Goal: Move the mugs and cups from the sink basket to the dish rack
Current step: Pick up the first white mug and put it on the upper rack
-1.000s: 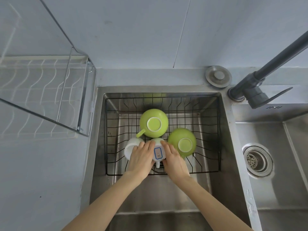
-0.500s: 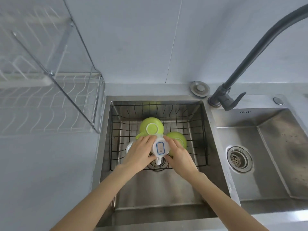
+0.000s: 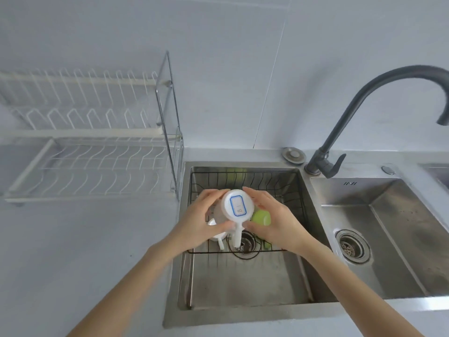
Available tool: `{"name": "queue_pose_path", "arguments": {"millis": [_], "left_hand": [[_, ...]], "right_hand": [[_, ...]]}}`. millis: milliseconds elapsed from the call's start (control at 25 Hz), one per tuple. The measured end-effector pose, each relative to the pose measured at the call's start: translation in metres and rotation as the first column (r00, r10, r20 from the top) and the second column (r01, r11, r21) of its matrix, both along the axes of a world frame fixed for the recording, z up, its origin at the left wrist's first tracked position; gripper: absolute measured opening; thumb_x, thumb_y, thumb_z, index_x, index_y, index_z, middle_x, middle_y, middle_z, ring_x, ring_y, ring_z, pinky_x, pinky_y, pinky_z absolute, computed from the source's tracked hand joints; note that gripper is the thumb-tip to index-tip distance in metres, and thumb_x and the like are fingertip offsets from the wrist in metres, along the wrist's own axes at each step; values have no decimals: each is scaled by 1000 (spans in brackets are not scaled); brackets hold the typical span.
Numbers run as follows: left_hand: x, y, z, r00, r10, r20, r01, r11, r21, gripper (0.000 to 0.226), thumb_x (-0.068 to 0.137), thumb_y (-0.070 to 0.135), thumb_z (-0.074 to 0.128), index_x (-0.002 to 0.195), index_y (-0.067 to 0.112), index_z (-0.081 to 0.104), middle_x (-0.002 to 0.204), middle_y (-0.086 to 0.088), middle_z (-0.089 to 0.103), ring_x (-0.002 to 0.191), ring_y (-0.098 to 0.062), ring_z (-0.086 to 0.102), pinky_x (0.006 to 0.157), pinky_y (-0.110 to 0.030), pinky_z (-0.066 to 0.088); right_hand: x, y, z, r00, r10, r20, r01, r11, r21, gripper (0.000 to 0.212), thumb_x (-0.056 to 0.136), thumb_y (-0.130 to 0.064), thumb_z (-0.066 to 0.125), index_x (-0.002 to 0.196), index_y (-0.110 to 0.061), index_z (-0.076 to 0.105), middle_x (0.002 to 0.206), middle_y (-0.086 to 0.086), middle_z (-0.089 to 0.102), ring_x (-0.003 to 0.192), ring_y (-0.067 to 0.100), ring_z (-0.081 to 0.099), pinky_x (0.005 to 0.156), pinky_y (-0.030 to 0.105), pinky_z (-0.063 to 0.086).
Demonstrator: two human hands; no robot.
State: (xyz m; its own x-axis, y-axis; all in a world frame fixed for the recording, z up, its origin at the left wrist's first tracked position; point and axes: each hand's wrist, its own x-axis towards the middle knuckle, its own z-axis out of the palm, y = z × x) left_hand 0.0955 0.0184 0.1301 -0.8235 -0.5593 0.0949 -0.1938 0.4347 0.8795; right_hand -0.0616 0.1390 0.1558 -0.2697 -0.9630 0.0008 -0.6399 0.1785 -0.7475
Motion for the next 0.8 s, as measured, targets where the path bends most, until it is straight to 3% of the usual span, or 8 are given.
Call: {"name": "queue_pose_path", "arguments": {"millis": [160, 240, 320, 480, 600, 800], "left_hand": [[32, 0, 28, 989, 39, -140, -25, 995, 97, 51, 74, 21, 72, 110, 47, 47, 116, 12, 49, 102, 11, 53, 78, -6, 47], [47, -4, 47, 981, 58, -186, -42, 995, 89, 45, 70, 33, 71, 107, 49, 49, 114, 13, 50, 100, 13, 53, 75, -1, 44], [61, -10, 68, 971, 67, -230, -51, 996, 73, 44, 64, 47, 65, 105, 51, 50, 112, 15, 51, 100, 11, 54, 79, -5, 46], [85, -28, 110, 958, 37, -283, -40, 999, -6, 42, 63, 53, 59, 103, 54, 49, 116, 11, 52, 104, 1, 56, 87, -15, 49], [102, -44, 134, 950, 29, -312, -42, 998, -35, 40, 63, 53, 59, 102, 53, 50, 117, 11, 53, 102, 4, 57, 85, -18, 51], [121, -74, 170, 938, 47, -345, -94, 988, -122, 33, 71, 48, 65, 101, 47, 51, 109, 16, 54, 90, 17, 56, 70, -1, 44]], "right_hand": [[32, -4, 24, 996, -3, 87, 11, 995, -98, 60, 79, -17, 68, 121, -47, 38, 120, -13, 56, 108, -1, 53, 95, 7, 38], [48, -8, 41, 994, 12, 111, 5, 988, -154, 58, 79, -17, 67, 116, -51, 38, 119, -13, 58, 108, 0, 54, 97, 10, 41], [62, -15, 60, 991, 27, 128, 1, 977, -215, 56, 80, -17, 67, 115, -51, 39, 119, -13, 58, 108, 1, 56, 98, 13, 43], [87, -34, 101, 988, 59, 141, -10, 946, -324, 52, 80, -16, 67, 117, -43, 43, 121, -4, 58, 108, 8, 56, 94, 10, 44], [103, -52, 127, 992, 72, 101, -30, 928, -370, 51, 80, -15, 67, 125, -29, 47, 124, 0, 58, 110, 11, 56, 98, 19, 45], [121, -83, 167, 994, 88, -58, -104, 920, -379, 53, 82, -19, 65, 131, -17, 45, 122, 0, 59, 106, 9, 57, 89, 6, 45]]}}
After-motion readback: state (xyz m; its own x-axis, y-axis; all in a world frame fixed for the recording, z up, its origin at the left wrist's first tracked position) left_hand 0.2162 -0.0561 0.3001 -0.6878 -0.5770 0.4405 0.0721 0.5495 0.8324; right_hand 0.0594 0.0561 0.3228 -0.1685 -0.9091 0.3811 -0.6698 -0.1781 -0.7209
